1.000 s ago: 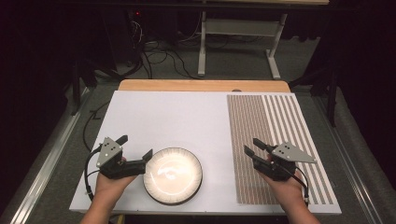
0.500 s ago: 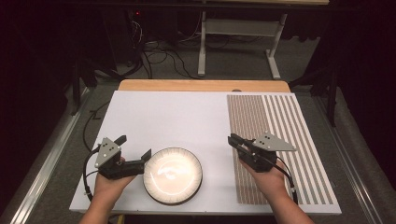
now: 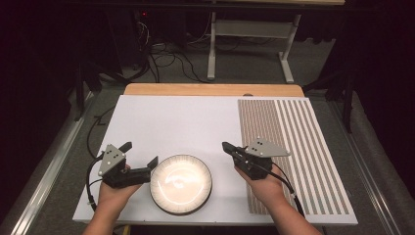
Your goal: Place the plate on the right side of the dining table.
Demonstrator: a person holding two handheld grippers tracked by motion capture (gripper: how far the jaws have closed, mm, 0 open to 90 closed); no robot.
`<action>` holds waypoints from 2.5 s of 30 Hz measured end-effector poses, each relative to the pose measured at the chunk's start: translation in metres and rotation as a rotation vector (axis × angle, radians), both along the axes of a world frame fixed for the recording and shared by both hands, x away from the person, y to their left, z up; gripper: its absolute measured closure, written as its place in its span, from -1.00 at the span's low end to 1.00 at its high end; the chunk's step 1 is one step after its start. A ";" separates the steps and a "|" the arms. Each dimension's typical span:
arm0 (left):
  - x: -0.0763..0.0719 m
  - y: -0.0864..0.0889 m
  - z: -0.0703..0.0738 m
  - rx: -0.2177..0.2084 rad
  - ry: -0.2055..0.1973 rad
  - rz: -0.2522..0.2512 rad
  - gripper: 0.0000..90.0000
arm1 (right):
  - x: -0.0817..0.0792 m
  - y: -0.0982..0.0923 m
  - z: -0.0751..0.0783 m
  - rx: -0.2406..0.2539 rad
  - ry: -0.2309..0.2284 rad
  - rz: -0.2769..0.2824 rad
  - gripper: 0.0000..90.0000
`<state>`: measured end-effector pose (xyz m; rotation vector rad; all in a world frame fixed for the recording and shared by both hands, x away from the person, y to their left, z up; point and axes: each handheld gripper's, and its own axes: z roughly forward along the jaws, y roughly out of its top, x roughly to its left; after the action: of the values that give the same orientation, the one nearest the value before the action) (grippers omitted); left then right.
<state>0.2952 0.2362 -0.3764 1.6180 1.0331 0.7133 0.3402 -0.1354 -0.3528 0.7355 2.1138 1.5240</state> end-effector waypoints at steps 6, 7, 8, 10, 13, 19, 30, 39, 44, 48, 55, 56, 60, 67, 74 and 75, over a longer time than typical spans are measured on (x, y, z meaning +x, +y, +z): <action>0.000 0.000 0.000 -0.002 -0.001 0.001 -0.99 | -0.002 0.009 -0.004 -0.012 0.007 0.028 1.00; 0.000 0.000 -0.001 -0.001 0.000 0.001 -0.99 | -0.003 0.011 -0.007 -0.021 0.002 0.034 1.00; 0.000 0.000 -0.001 -0.001 0.000 0.001 -0.99 | -0.003 0.011 -0.007 -0.021 0.002 0.034 1.00; -0.001 0.000 -0.001 -0.004 0.001 0.001 -0.99 | -0.004 0.012 -0.014 -0.019 0.021 0.041 1.00; -0.002 0.000 -0.001 -0.003 -0.001 0.000 -0.99 | -0.003 0.011 -0.019 -0.032 0.037 0.044 1.00; -0.003 0.001 -0.001 -0.002 -0.004 -0.004 -0.99 | -0.007 0.010 -0.029 -0.047 0.076 0.061 1.00; -0.004 0.002 0.000 -0.003 -0.008 -0.004 -0.99 | -0.013 0.016 -0.036 -0.097 0.098 0.105 1.00; -0.006 0.007 0.000 -0.013 -0.011 0.002 -0.99 | -0.021 0.017 -0.041 -0.123 0.123 0.145 1.00; -0.006 0.007 0.001 -0.015 -0.014 0.001 -0.99 | -0.022 0.019 -0.046 -0.142 0.136 0.157 1.00; -0.006 0.007 0.001 -0.020 -0.015 0.000 -0.99 | -0.022 0.019 -0.051 -0.163 0.156 0.164 1.00; -0.006 0.008 0.001 -0.019 -0.015 0.000 -0.99 | -0.019 0.021 -0.057 -0.189 0.180 0.161 1.00; -0.006 0.008 0.001 -0.020 -0.016 0.000 -0.99 | -0.019 0.021 -0.057 -0.189 0.180 0.161 1.00; -0.006 0.008 0.001 -0.021 -0.016 0.000 -0.99 | -0.017 0.021 -0.059 -0.192 0.184 0.160 1.00; -0.007 0.008 0.001 -0.021 -0.016 0.000 -0.99 | -0.017 0.022 -0.061 -0.193 0.188 0.163 1.00; -0.007 0.009 0.001 -0.023 -0.016 0.000 -0.99 | -0.017 0.023 -0.061 -0.193 0.187 0.165 1.00; -0.007 0.009 0.001 -0.024 -0.016 0.000 -0.99 | -0.017 0.023 -0.061 -0.193 0.187 0.167 1.00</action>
<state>0.2887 0.2447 -0.3750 1.5895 1.0263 0.7110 0.3229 -0.1123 -0.4135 0.6686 2.4748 1.3514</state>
